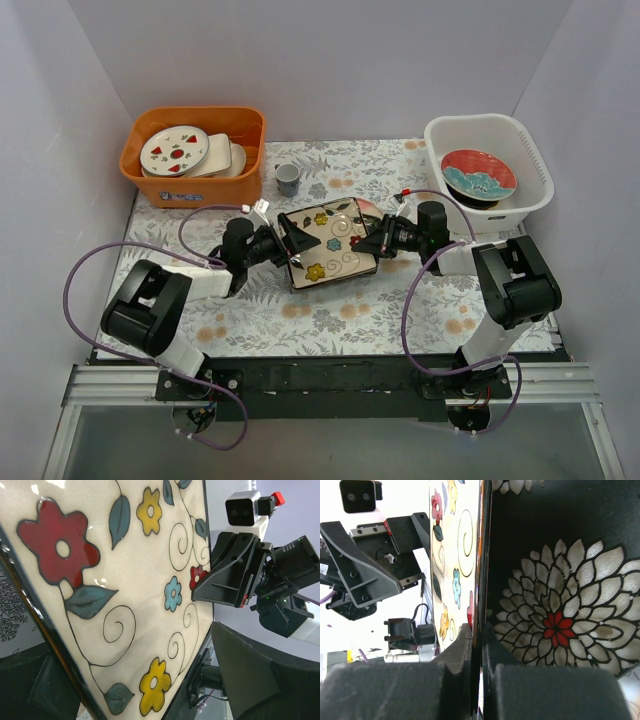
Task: Place the plates into the plastic bin on the countertop
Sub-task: Pick up the plate at the center of the board.
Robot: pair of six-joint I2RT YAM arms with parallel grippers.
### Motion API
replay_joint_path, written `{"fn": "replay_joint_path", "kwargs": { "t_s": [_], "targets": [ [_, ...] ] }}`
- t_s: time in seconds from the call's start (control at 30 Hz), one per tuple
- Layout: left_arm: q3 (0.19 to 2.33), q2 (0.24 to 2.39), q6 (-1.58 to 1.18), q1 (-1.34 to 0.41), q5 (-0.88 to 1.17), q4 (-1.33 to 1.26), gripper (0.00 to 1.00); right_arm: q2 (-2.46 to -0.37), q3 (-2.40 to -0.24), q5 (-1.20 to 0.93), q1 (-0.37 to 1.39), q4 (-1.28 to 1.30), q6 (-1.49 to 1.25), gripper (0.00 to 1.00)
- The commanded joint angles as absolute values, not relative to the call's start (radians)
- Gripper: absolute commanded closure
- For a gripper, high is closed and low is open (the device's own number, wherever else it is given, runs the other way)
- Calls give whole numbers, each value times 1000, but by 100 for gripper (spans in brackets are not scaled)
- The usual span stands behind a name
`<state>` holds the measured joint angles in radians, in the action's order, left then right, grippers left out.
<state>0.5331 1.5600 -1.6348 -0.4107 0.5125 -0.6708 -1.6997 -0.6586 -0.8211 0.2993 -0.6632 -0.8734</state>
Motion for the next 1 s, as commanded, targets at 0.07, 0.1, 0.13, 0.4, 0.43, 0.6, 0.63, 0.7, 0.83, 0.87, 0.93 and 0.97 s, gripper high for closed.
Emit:
{"fn": "replay_joint_path", "kwargs": {
  "t_s": [0.07, 0.1, 0.13, 0.4, 0.43, 0.6, 0.63, 0.7, 0.83, 0.87, 0.93, 0.97],
  "targets": [
    [568, 1437, -1571, -411, 439, -644, 2, -1611, -719, -907, 305, -742, -877, 99],
    [566, 1431, -1563, -411, 431, -637, 2, -1609, -722, -907, 305, -738, -877, 99],
    [566, 1418, -1559, -413, 423, -620, 2, -1606, -726, -907, 305, -733, -879, 99],
    [571, 1378, -1511, -411, 359, -526, 2, -1575, -752, -897, 305, -684, -862, 99],
    [569, 1373, -1503, -411, 354, -514, 2, -1572, -756, -896, 307, -681, -861, 99],
    [580, 1353, -1485, -411, 316, -465, 2, -1560, -770, -893, 305, -654, -853, 99],
    [584, 1350, -1479, -411, 304, -447, 2, -1557, -773, -891, 305, -647, -850, 99],
    [589, 1344, -1462, -411, 292, -427, 2, -1551, -785, -888, 305, -626, -844, 99],
    [594, 1332, -1445, -411, 267, -390, 2, -1540, -813, -882, 304, -578, -813, 99],
    [595, 1328, -1443, -411, 262, -385, 2, -1537, -819, -877, 304, -566, -807, 99],
    [594, 1321, -1437, -411, 259, -377, 2, -1532, -834, -873, 301, -540, -793, 99],
    [595, 1319, -1436, -411, 255, -376, 2, -1531, -839, -871, 301, -534, -790, 99]
  ]
}}
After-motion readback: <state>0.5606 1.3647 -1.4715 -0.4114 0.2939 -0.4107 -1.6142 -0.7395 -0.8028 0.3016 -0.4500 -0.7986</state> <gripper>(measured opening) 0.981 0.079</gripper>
